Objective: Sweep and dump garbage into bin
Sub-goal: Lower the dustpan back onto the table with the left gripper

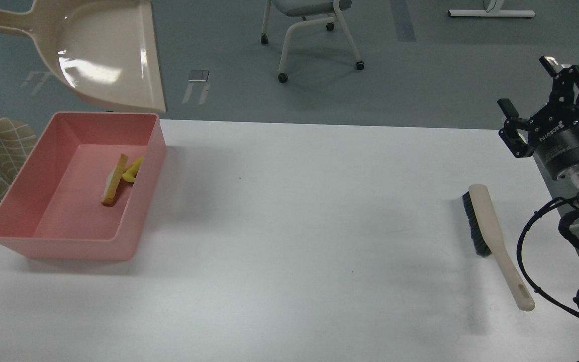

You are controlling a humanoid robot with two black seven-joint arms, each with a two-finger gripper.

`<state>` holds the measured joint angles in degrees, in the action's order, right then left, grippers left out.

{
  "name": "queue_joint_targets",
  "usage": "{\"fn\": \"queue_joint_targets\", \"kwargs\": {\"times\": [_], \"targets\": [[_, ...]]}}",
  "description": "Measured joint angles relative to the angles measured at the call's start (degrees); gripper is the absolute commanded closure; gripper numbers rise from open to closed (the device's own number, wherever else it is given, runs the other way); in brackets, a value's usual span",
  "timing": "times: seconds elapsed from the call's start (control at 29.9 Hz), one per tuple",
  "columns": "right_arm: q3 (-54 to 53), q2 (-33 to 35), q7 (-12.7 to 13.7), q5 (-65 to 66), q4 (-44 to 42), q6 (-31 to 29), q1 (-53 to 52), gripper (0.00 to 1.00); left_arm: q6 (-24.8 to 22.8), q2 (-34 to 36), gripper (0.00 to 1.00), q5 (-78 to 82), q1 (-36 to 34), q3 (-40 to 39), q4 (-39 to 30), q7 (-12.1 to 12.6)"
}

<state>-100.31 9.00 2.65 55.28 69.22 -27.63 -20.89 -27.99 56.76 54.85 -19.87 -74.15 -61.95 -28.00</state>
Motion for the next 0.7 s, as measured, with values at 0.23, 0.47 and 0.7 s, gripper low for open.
{"fn": "queue_joint_targets", "kwargs": {"times": [0.23, 0.47, 0.7], "targets": [[-0.1, -1.5, 0.0, -0.1, 0.4, 1.6, -0.9, 0.03, 0.0, -17.0, 1.0, 1.1, -3.9, 3.5, 0.1, 1.5], [-2.1, -1.0, 0.0, -0.1, 0.9, 1.6, -0.4, 0.03, 6.6, -28.5, 1.0, 1.9, -10.8, 22.5, 2.2, 1.7], [-4.4, 0.1, 0.0, -0.1, 1.4, 1.6, 0.3, 0.03, 12.7, -35.0, 1.0, 1.9, -12.9, 35.5, 6.1, 1.4]]}}
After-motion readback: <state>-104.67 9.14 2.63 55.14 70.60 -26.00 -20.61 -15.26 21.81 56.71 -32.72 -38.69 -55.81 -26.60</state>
